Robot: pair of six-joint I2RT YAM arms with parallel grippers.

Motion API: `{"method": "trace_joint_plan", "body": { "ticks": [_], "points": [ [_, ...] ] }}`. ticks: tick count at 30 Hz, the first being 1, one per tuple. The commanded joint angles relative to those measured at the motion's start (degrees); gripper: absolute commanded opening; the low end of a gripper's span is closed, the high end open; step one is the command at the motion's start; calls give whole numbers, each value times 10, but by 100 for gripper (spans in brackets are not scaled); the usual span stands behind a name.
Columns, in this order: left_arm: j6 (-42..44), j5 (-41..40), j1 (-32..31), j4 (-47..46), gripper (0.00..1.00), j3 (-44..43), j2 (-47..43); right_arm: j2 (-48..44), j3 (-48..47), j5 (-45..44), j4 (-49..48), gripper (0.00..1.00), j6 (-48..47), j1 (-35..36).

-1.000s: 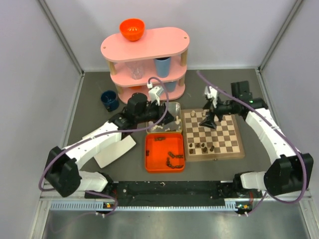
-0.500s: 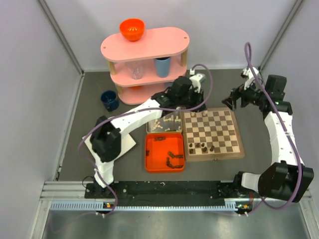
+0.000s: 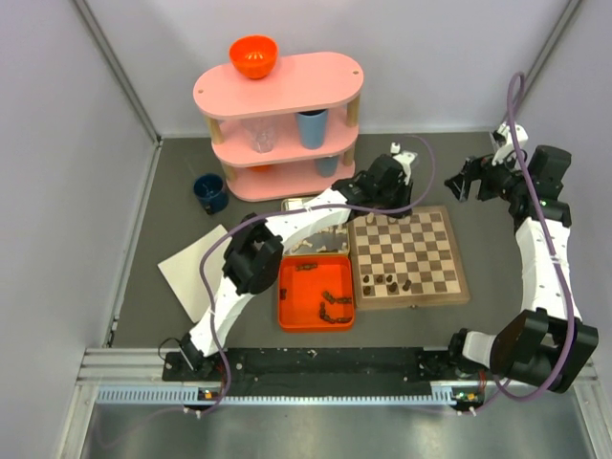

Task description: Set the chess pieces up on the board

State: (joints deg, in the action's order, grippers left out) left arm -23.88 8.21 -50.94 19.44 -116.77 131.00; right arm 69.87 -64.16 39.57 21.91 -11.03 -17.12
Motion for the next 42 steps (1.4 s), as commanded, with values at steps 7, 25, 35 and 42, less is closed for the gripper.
{"method": "trace_joint_plan", "body": {
  "ticks": [7,25,35,42],
  "points": [
    [10,-62,-9,1,0,-100,55,-16,6,7,-33,91,14,-6],
    [9,-64,-10,19,0,-123,94,-16,11,7,-36,91,12,-6],
    [15,-77,-10,26,2,-126,101,-16,11,10,-37,91,10,-7],
    [19,-77,-10,27,3,-129,107,-17,12,13,-38,91,10,-7]
  ]
}}
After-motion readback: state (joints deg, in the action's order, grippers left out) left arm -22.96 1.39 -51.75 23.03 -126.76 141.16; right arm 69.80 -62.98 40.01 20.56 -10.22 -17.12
